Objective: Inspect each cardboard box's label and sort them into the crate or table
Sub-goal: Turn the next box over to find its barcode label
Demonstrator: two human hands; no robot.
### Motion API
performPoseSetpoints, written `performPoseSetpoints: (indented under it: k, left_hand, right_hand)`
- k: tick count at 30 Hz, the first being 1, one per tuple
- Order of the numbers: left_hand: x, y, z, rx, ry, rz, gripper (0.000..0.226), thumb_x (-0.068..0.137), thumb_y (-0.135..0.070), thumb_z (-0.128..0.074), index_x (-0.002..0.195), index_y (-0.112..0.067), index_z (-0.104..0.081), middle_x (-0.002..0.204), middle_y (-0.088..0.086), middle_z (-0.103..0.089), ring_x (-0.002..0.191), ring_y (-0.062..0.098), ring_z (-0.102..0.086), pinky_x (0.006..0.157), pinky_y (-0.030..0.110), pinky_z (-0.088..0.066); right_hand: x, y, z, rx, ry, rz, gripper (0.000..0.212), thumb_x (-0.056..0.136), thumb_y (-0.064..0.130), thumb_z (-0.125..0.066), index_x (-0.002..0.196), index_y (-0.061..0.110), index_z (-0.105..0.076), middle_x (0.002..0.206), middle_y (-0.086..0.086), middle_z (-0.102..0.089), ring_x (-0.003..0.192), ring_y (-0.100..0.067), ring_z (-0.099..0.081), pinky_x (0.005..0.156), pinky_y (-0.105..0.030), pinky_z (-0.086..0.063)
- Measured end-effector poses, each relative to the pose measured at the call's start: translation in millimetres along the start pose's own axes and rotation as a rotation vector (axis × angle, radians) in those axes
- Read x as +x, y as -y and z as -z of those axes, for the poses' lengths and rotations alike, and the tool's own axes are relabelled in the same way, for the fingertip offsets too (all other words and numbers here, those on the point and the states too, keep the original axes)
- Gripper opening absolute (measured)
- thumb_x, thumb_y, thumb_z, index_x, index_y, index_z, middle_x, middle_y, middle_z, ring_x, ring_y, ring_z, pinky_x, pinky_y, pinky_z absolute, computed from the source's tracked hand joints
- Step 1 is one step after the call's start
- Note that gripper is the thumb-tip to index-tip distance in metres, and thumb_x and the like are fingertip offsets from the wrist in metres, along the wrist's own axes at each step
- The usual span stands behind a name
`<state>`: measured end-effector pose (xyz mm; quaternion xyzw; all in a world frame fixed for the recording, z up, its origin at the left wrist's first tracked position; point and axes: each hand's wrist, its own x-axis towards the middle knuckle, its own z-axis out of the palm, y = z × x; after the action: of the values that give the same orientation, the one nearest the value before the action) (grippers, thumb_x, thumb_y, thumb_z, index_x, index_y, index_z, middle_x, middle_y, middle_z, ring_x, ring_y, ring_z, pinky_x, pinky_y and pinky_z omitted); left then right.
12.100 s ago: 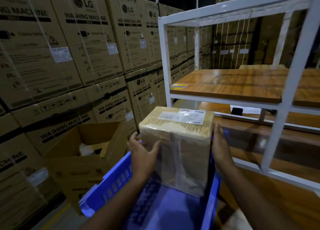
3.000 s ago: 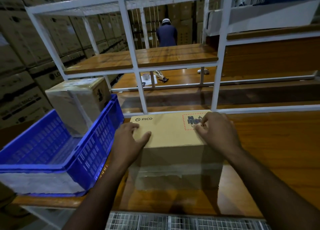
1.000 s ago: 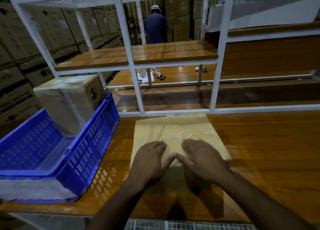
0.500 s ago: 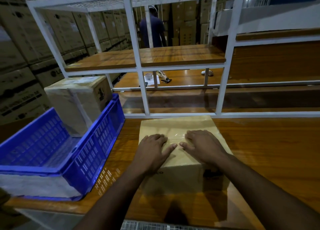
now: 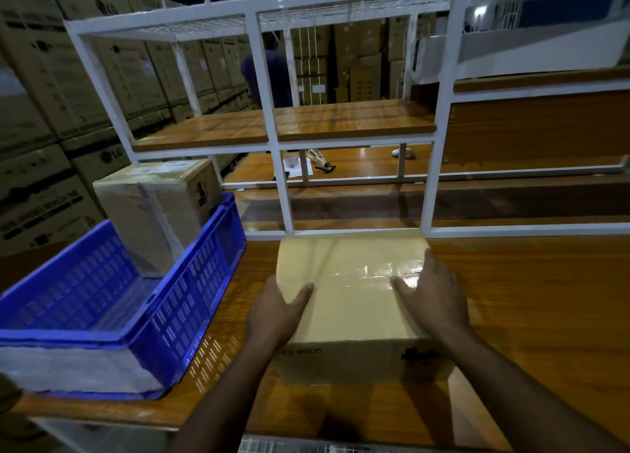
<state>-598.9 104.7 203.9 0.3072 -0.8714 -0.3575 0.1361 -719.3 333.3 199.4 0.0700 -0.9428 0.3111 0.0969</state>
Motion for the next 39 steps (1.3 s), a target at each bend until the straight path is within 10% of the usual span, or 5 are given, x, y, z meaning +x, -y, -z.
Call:
performPoseSetpoints:
  k: [10, 15, 24, 30, 39]
  left_hand:
    - [-44, 4, 13, -0.328, -0.301, -0.228, 0.081, 0.061, -0.048, -0.09, 0.121, -0.029, -0.04, 0.112, -0.018, -0.048, 0.099, -0.009, -0.049, 0.077, 0.012, -0.039]
    - [-57, 27, 2, -0.374, -0.239, -0.235, 0.11, 0.05, -0.053, -0.095, 0.138, -0.033, -0.031, 0.132, -0.012, -0.046, 0.12, 0.009, -0.05, 0.09, 0.022, -0.046]
    - [-65, 12, 10, -0.206, -0.327, -0.373, 0.131, 0.056, -0.06, -0.088, 0.157, -0.031, -0.011, 0.157, -0.006, -0.022, 0.14, 0.008, -0.025, 0.109, 0.04, -0.034]
    - [-61, -18, 18, 0.289, -0.428, -0.804, 0.089, 0.078, -0.067, -0.07, 0.147, -0.017, -0.045, 0.155, 0.005, -0.042, 0.151, 0.021, -0.024, 0.122, 0.06, -0.01]
    - [-70, -24, 9, 0.384, -0.325, -0.755, 0.063, 0.089, -0.066, -0.055, 0.133, -0.021, -0.063, 0.138, -0.003, -0.062, 0.13, 0.011, -0.054, 0.107, 0.037, -0.043]
  right_hand:
    - [-51, -4, 40, 0.256, -0.217, 0.094, 0.125, 0.066, 0.046, -0.086, 0.153, 0.039, 0.004, 0.141, -0.005, -0.028, 0.125, -0.028, -0.039, 0.085, -0.04, -0.047]
    - [-72, -26, 33, 0.22, -0.115, 0.031, 0.137, 0.062, 0.04, -0.09, 0.152, 0.039, 0.014, 0.143, -0.007, -0.024, 0.123, -0.031, -0.044, 0.083, -0.047, -0.054]
    - [-85, -21, 32, 0.174, -0.258, 0.1, 0.134, 0.059, 0.046, -0.089, 0.155, 0.023, 0.001, 0.153, -0.007, -0.017, 0.137, -0.032, -0.029, 0.097, -0.048, -0.048]
    - [-76, 12, 45, -0.118, -0.236, 0.559, 0.088, 0.072, 0.053, -0.077, 0.144, 0.016, -0.042, 0.15, -0.006, -0.041, 0.147, -0.02, -0.025, 0.121, -0.054, -0.008]
    - [-80, 30, 31, -0.045, -0.139, 0.629, 0.064, 0.072, 0.047, -0.08, 0.127, 0.019, -0.061, 0.133, 0.002, -0.061, 0.127, -0.014, -0.052, 0.112, -0.036, -0.031]
